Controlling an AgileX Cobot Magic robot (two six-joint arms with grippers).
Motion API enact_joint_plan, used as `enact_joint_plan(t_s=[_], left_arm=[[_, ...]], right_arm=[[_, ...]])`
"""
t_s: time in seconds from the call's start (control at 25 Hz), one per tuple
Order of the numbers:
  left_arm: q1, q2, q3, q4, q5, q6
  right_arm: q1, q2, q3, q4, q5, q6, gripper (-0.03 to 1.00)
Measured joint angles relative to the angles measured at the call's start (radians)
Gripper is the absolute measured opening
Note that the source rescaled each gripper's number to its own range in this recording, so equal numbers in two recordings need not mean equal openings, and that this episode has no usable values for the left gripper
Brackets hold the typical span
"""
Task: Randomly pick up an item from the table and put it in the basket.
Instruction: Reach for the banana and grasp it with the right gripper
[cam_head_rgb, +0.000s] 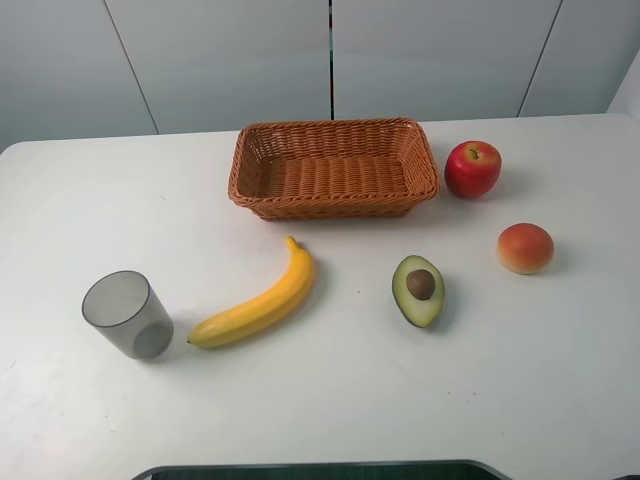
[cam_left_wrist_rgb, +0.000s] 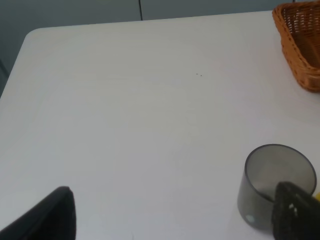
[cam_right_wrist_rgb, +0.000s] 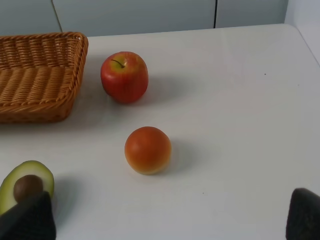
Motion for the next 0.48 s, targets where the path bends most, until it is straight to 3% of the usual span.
enact_joint_plan(t_s=[0.48], left_arm=[[0.0, 0.0, 0.0, 0.0, 0.0, -0.006]], right_arm=[[0.0, 0.0, 0.0, 0.0, 0.0, 0.0, 1.0]])
